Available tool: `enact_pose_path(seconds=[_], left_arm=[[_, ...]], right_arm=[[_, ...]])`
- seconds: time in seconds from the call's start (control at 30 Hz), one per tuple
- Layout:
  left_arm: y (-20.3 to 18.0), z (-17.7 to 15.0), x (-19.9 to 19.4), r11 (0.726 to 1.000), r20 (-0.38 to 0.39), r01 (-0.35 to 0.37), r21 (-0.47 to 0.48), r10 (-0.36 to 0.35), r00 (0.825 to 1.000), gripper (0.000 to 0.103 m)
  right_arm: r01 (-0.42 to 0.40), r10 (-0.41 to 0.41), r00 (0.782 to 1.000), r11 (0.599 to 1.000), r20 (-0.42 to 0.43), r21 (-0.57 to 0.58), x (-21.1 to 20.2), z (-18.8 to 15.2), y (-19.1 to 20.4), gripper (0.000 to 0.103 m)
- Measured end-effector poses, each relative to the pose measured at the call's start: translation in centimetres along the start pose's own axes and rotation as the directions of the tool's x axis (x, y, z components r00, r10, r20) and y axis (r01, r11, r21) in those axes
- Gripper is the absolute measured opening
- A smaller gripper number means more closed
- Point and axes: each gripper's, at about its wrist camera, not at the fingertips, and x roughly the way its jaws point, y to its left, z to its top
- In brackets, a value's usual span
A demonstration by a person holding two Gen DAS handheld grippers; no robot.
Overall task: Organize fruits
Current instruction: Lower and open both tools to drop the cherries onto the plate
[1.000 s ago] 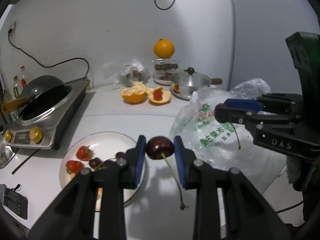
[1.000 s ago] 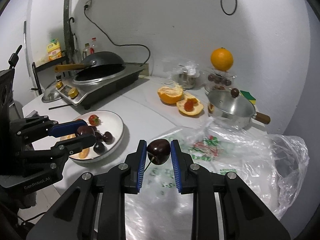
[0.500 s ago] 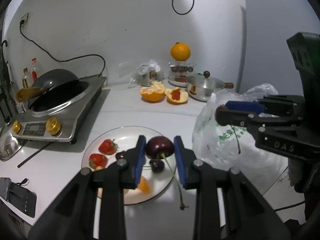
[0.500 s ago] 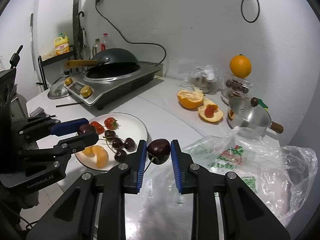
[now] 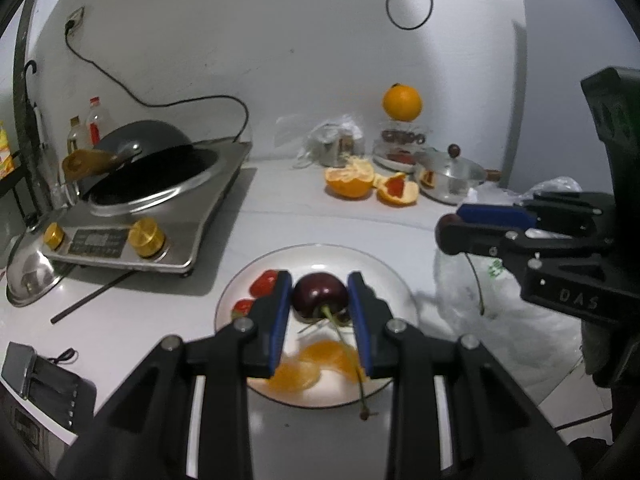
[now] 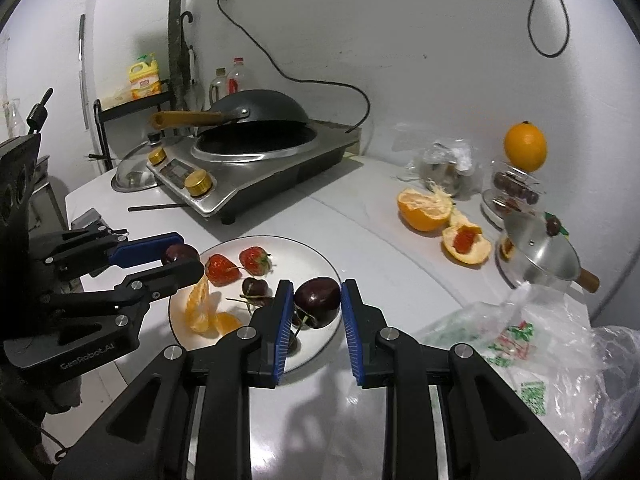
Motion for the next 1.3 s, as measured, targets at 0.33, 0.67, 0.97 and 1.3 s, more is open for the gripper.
enact_pose_path(seconds=[0.33,0.67,0.97,1.3], left_arm=[[2.3,-2.0,2.5,0.999,-0.064,-0.019,-0.047,0.016,0.998,0.029],[2.7,-4.7,2.9,0.997,-0.107,-0.01,-0.075,0.002,0.994,0.029],[2.0,-5.5,2.6,0.997,-0.115,0.022,-0.08,-0.031,0.993,0.029],[0.3,-6.0,3.3,0.996,-0.147,0.048,-0.071,-0.058,0.987,0.03]], right_arm=[[-0.052,0.052,0.997,0.999,-0.059,-0.011,3.6,-0.4,1.3,0.026],[-0.093,0.09,0.989,0.995,-0.114,-0.023,5.5,-2.1,3.6,0.026],[-0.09,0.087,0.987,0.996,-0.132,-0.023,5.9,-2.9,4.1,0.026],[-0.07,0.068,0.99,0.997,-0.126,-0.012,5.2,-3.3,3.0,0.026]])
